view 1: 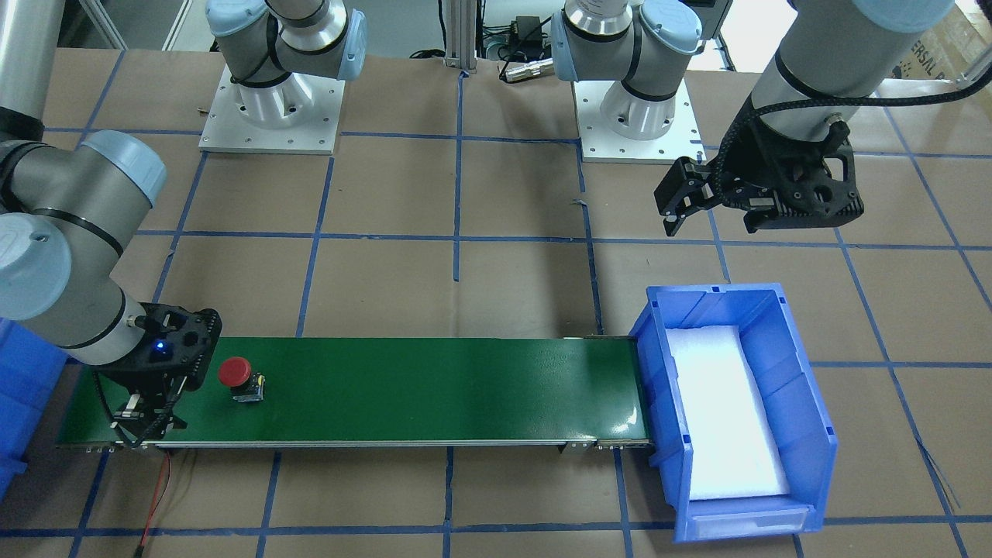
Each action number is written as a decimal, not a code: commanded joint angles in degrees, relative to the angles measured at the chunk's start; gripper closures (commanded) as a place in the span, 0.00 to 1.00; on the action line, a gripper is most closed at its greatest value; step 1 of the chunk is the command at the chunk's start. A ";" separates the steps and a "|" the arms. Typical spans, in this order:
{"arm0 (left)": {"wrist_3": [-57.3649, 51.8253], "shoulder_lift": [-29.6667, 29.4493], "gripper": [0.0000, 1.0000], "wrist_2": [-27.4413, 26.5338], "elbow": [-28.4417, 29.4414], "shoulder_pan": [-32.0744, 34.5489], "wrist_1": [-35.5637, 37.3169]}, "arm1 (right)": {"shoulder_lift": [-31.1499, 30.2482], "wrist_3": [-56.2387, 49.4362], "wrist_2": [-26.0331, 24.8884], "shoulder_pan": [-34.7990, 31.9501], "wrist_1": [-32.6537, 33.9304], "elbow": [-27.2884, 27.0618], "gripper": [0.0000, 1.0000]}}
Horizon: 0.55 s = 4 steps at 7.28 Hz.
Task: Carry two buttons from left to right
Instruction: 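Move the right gripper back over the belt above the red button, then lower the right gripper and close it on the red button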
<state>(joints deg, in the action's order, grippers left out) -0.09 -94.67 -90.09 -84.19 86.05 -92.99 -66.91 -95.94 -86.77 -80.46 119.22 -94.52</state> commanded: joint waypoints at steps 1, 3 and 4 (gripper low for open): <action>0.00 0.19 0.00 0.00 -0.09 0.00 0.00 | 0.11 -0.04 -1.72 -2.32 0.22 -0.13 0.00; 0.00 0.10 0.00 0.00 -0.09 0.00 0.09 | 0.20 -0.12 -1.82 -2.68 0.13 -0.74 0.00; 0.00 0.10 0.00 0.00 -0.27 0.00 0.09 | 0.03 -0.12 -1.82 -2.68 0.13 -1.71 0.00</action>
<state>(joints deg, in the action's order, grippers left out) -0.09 -94.59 -90.09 -84.35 86.05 -92.91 -66.78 -96.03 -88.52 -83.02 119.36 -95.30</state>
